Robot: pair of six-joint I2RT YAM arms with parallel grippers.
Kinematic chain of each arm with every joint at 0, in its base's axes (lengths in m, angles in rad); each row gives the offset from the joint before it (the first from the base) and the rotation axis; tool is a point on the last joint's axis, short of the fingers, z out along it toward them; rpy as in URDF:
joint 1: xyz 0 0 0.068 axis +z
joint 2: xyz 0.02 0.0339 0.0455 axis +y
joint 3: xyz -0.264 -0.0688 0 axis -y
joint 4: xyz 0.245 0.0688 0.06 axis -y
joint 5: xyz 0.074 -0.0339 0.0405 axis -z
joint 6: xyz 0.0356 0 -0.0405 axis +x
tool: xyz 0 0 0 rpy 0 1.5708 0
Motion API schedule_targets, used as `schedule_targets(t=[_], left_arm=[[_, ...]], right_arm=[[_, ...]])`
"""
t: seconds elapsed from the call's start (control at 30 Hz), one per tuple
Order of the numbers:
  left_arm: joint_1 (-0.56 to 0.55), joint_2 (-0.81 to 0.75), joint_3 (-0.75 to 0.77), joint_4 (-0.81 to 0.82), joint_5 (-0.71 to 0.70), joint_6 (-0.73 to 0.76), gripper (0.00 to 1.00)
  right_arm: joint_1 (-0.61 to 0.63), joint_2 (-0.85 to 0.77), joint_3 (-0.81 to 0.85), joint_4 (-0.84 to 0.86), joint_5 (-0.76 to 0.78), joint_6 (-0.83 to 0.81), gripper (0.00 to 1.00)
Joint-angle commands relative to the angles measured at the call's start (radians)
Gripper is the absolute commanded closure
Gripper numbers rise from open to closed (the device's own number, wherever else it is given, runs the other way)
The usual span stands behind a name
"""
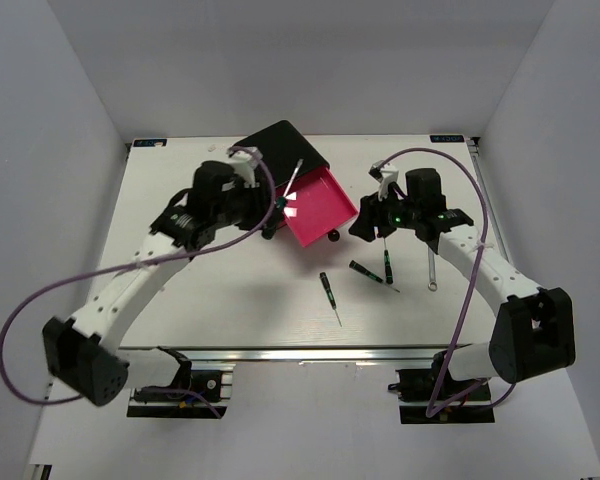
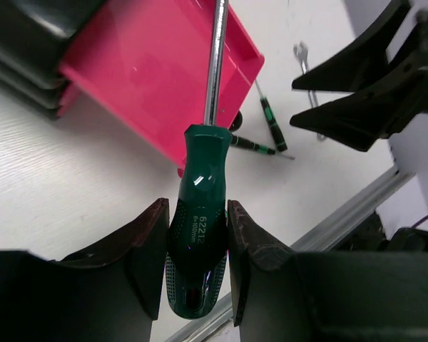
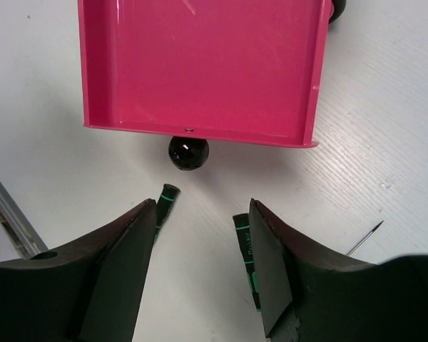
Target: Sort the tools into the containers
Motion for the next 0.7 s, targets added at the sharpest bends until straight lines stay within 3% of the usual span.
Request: schedule_targets(t=[0.0, 0.3, 0.67], left_arm=[[-0.063, 0.14, 0.107, 0.017, 0.015, 0.027, 1.0], [-0.125, 0.396, 0.27, 0.021, -0.17, 0.013, 1.0], [-0.143, 0.563, 0.406, -0.037, -0.295, -0.095, 1.0]], right_arm=[[-0.016, -0.042, 0.002, 0.061, 0.014, -0.007, 0.4], [-0.045, -0.105, -0.06, 0.087, 0.034, 0.006, 0.4], [-0.059, -0.125, -0.09, 0.117, 0.045, 0.018, 0.4]])
